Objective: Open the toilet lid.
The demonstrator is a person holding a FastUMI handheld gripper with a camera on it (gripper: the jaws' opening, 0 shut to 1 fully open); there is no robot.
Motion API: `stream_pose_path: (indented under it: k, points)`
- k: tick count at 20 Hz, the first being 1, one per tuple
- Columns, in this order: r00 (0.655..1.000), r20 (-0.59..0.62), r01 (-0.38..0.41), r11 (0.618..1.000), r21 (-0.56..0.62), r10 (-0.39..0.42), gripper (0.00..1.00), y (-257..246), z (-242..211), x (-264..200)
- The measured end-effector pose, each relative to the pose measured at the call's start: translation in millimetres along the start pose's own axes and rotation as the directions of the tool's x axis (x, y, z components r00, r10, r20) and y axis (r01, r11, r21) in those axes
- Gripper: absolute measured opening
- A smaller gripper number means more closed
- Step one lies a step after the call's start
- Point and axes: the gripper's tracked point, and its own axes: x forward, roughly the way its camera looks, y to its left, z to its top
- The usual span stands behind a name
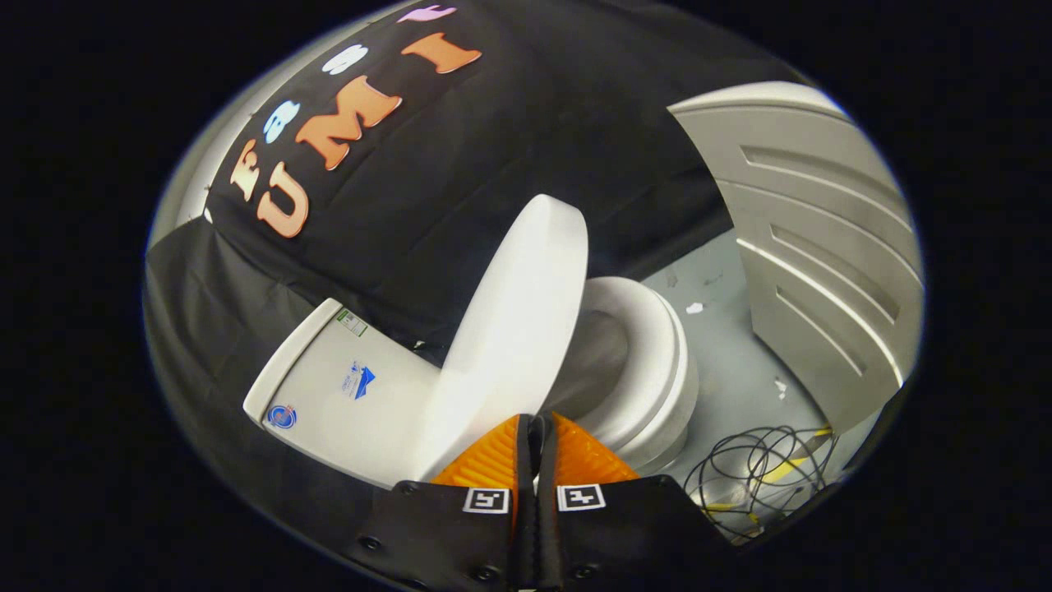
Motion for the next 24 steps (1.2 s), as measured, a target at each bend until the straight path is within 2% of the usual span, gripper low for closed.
stream_pose_path:
  k: [4, 8, 13, 16, 19, 24]
  points:
    - [0.998, 0.049, 0.035, 0.981, -0.191, -0.026, 0.08, 47.4, 19.8, -10.7]
    - [0.993, 0.09, 0.098, 0.947, -0.307, -0.074, 0.08, 80.8, 29.6, -17.1]
    - [0.987, 0.117, 0.144, 0.914, -0.38, -0.106, 0.08, 111.0, 35.5, -20.1]
    - [0.98, 0.153, 0.186, 0.868, -0.461, -0.128, 0.08, 132.9, 35.8, -23.5]
    - [0.976, 0.169, 0.203, 0.848, -0.489, -0.136, 0.08, 156.2, 36.1, -24.2]
    - [0.968, 0.213, 0.237, 0.783, -0.575, -0.136, 0.08, 196.9, 36.0, -26.0]
